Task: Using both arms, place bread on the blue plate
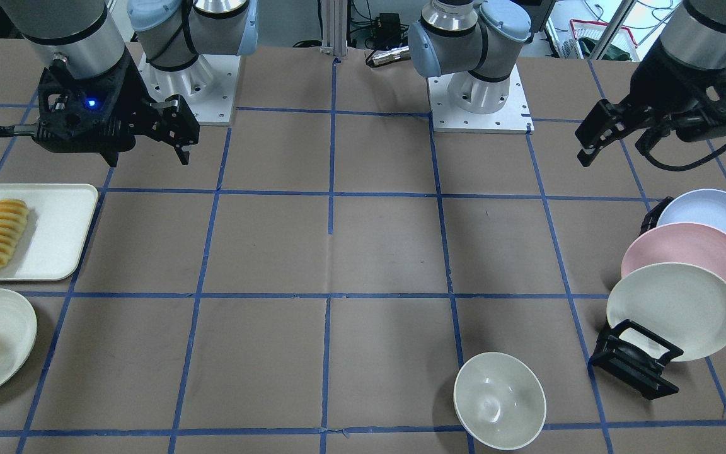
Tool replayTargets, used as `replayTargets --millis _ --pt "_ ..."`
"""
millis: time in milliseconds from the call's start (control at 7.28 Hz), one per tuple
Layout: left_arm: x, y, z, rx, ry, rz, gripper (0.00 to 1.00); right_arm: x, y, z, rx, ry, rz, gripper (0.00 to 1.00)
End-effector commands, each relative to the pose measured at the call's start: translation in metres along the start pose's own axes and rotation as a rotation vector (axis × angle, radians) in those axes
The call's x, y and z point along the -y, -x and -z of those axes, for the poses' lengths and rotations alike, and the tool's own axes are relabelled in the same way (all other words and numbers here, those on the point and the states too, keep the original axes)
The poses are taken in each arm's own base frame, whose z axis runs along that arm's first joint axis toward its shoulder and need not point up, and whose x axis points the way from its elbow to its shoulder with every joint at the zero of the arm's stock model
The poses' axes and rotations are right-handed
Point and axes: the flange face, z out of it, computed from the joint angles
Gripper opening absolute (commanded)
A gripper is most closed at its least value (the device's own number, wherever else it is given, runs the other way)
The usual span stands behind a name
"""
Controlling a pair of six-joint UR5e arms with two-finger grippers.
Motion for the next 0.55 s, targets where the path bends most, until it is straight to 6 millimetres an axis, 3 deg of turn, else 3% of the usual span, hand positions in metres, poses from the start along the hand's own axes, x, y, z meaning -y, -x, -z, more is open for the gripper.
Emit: replayTargets --millis 0,412 --pt "0.011 0.072 0.007 0.003 0.01 -0.002 1.0 0.0 -0.001 0.0 0.0 0.0 -0.001 1.0" --pt "0.012 0.194 -0.011 -0.025 0.045 -0.019 1.0 0.0 0.0 0.0 0.001 0.0 0.0 1.0"
